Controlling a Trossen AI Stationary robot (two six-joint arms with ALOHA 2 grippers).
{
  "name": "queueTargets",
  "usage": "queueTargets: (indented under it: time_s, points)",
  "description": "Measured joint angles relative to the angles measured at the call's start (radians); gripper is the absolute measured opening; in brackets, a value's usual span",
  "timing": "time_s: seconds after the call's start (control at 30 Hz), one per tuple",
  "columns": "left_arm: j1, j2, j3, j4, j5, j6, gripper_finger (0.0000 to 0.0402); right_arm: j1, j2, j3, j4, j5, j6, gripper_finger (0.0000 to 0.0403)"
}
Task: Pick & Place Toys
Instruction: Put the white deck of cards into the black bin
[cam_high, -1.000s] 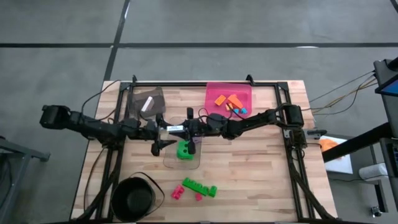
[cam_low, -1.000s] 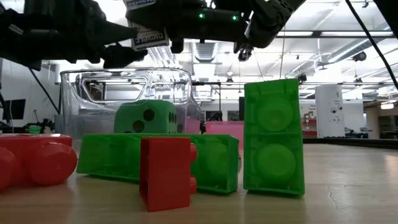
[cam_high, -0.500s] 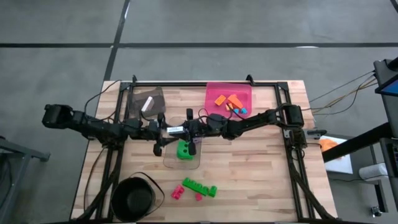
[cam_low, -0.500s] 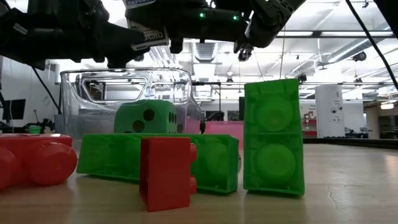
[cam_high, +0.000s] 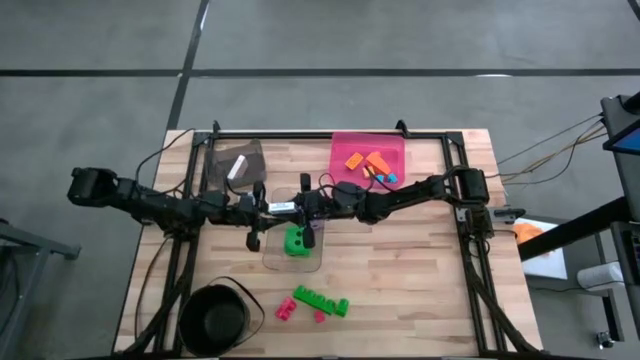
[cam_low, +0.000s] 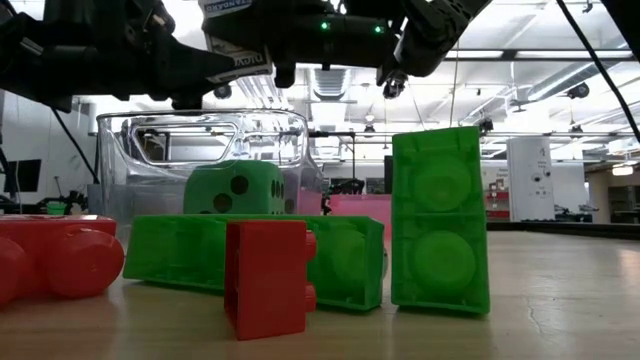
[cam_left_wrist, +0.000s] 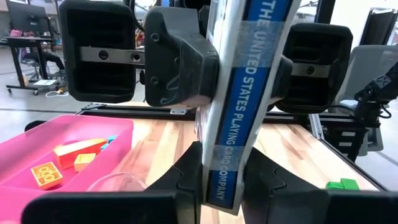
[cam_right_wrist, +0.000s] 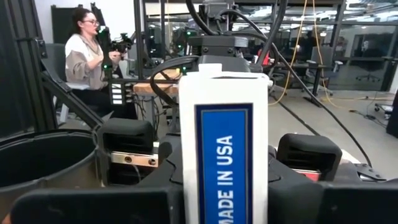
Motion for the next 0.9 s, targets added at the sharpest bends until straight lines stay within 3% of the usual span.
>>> queueTargets:
  time_s: [0.17,0.5,0.63,0.9]
  points:
    - [0.0,0.0,0.0,-0.011,0.004,0.0,0.0063,0.0,0.0,0.0,-0.01,-0.002,0.001,0.0084]
    - [0.0,0.0,-0.001,-0.03,0.004,0.001,0.0063,0.002,-0.007,0.0,-0.025,-0.006,-0.008,0.0261]
    - [0.0,0.0,-0.003,-0.03,0.007,0.004,0.0063,0.003,-0.035,-0.007,-0.023,-0.006,-0.03,0.0311]
    - [0.0,-0.002,-0.014,-0.039,0.011,0.007,0.0063,0.002,-0.106,-0.061,-0.112,-0.004,-0.063,0.0335]
